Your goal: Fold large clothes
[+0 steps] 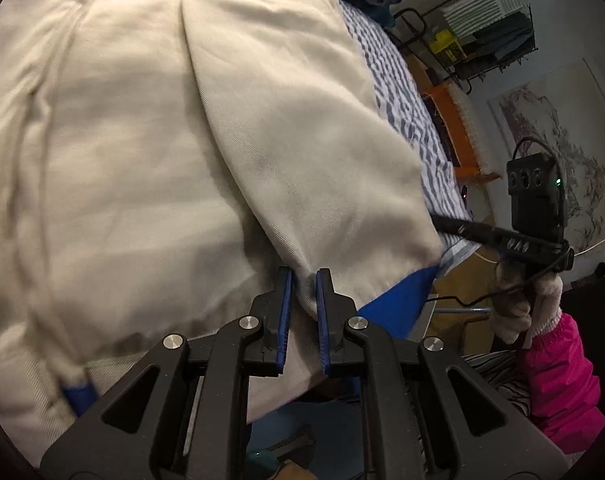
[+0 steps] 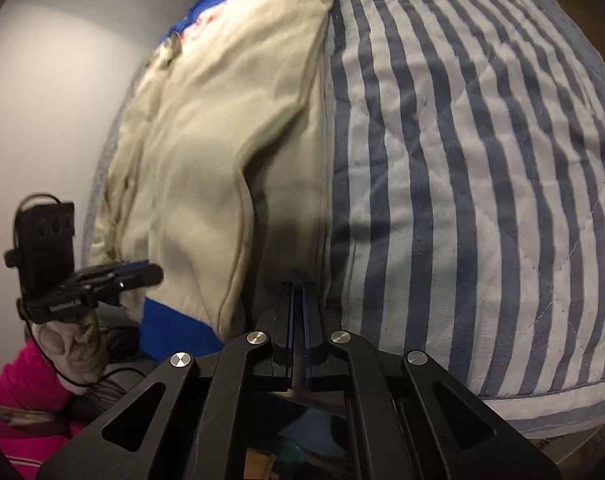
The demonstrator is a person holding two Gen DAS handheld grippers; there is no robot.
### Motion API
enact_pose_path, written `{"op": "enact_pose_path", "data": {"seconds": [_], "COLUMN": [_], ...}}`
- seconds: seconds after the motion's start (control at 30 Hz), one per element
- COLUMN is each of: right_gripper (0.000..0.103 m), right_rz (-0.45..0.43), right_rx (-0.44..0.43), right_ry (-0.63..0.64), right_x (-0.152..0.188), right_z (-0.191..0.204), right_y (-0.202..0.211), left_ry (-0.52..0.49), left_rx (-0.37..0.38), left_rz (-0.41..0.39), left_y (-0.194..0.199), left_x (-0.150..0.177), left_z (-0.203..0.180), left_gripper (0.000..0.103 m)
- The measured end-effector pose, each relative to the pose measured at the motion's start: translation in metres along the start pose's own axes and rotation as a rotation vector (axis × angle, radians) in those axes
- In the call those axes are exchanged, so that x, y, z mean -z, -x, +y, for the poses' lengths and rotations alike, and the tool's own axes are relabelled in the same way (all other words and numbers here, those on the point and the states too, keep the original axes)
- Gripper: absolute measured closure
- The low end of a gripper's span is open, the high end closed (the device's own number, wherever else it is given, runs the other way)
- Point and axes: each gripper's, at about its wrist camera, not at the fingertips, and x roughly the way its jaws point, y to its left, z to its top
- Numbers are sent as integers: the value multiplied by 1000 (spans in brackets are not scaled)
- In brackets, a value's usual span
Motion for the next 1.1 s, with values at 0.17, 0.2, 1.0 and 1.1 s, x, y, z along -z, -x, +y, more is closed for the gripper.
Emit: {"op": "enact_pose_path", "data": {"seconds": [0.17,0.2,1.0,1.1], "right_gripper": [68,66,87,74], "right_rz": [-101,-102,139,47], "right_rx": [-133,-154,-108,-139], "right_ry": [-23,-30,71,82], "right_x": [-20,-23,9,-6], "right_z": [-6,-7,18,9], "right_y": [26,25,-4,21], "left_ry": [-29,-47,-142,-187], "left_rx": [36,30,25,2], "left_rz": [-66,-71,17,-49], "left_y": [28,28,14,26], "left_x": [14,16,41,30], "left_z": [-16,-21,-37,-52], "left_gripper": [94,91,82,82]}}
